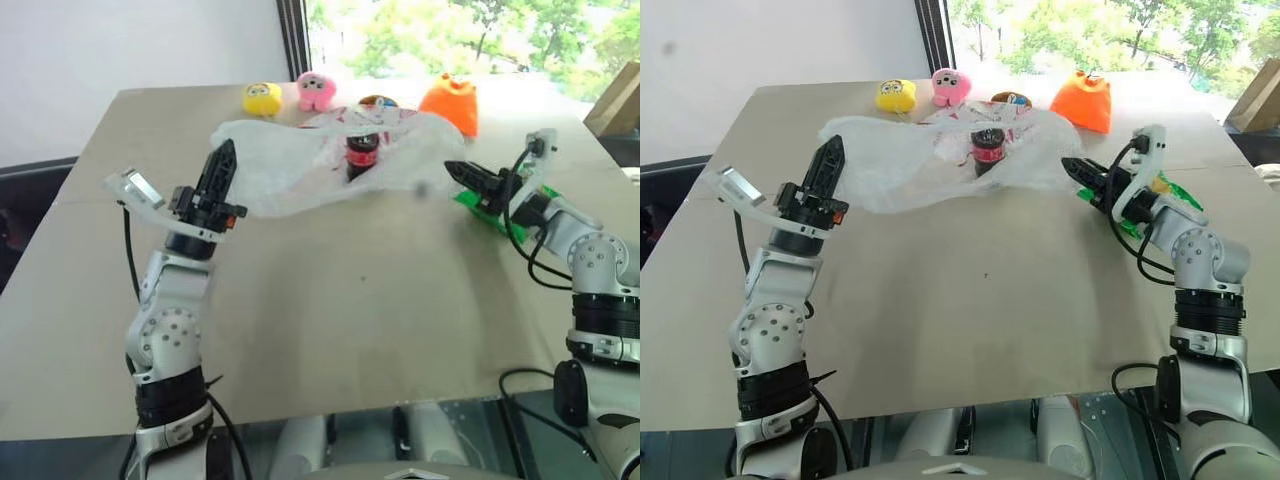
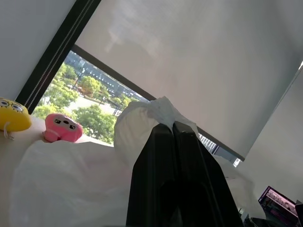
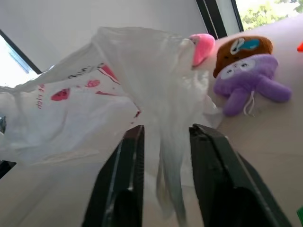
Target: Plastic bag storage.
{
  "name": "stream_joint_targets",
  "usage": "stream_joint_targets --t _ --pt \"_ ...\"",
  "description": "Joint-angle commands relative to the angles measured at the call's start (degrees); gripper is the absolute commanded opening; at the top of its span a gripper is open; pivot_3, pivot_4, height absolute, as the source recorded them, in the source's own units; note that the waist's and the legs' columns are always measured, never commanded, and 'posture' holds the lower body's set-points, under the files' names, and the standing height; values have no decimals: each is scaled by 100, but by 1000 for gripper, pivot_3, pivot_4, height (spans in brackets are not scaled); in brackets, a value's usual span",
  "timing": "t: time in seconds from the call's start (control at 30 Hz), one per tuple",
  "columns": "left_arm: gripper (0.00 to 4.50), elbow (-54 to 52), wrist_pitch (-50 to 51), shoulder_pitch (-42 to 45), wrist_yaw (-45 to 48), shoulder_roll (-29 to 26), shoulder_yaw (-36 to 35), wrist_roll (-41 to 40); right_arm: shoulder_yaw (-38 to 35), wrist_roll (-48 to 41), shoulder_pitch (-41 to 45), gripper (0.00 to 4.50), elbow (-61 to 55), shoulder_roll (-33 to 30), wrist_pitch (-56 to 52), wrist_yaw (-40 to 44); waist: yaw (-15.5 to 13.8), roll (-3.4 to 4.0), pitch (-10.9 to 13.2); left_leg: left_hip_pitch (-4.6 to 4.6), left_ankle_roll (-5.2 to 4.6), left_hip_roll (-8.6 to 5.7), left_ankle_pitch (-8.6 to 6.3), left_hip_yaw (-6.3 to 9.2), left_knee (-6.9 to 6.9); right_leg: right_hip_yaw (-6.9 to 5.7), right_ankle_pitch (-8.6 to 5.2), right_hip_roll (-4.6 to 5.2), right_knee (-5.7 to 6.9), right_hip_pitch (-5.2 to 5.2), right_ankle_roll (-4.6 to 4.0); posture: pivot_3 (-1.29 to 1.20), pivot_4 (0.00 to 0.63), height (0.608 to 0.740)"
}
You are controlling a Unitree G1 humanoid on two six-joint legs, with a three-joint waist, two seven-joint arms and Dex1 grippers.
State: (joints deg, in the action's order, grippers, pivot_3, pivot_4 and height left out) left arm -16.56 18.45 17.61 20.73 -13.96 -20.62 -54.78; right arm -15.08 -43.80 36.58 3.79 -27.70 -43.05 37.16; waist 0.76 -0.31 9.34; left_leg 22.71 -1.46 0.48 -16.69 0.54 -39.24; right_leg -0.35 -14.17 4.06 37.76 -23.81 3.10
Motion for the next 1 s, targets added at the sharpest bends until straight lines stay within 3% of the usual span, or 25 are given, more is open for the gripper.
stream_joint_targets --t 0.03,0.17,0.3,0.57,0.8,1.0 --pt "0 -376 -50 86 -117 12 0 -64 -42 77 -466 3131 -718 -595 251 699 -20 -1 0 1 0 0 0 1 0 -1 0 0 -1 0 0 0 150 740" --pt "0 -483 -61 144 -268 14 -27 -116 -425 303 -1050 4405 -862 -1104 430 609 -78 -7 1 7 0 -3 0 6 1 -1 0 3 -22 9 1 0 150 740" --pt "0 -558 -97 212 -449 17 -17 -84 -953 1274 -1291 4405 233 -1384 830 -727 -81 -8 1 2 0 -7 0 -5 -6 9 0 4 -13 9 1 0 150 740" --pt "0 -868 35 -105 -558 -46 30 -159 -2745 -358 -678 4405 1163 -449 -954 -2428 12 -6 2 -13 1 5 1 -16 0 21 0 -6 -2 12 0 0 150 740" --pt "0 -971 -25 -193 -589 -2 166 -26 -3896 -1305 190 4405 2458 125 -1441 -4018 -39 -8 1 -19 -12 -2 -5 -26 -3 24 0 -5 2 16 0 0 150 740" --pt "0 -1073 -87 -304 -656 105 235 115 -3683 -1341 229 4405 2558 297 -1583 -4313 -15 -8 0 -3 -5 -1 -2 -32 -1 18 0 -3 -18 15 0 0 150 740"
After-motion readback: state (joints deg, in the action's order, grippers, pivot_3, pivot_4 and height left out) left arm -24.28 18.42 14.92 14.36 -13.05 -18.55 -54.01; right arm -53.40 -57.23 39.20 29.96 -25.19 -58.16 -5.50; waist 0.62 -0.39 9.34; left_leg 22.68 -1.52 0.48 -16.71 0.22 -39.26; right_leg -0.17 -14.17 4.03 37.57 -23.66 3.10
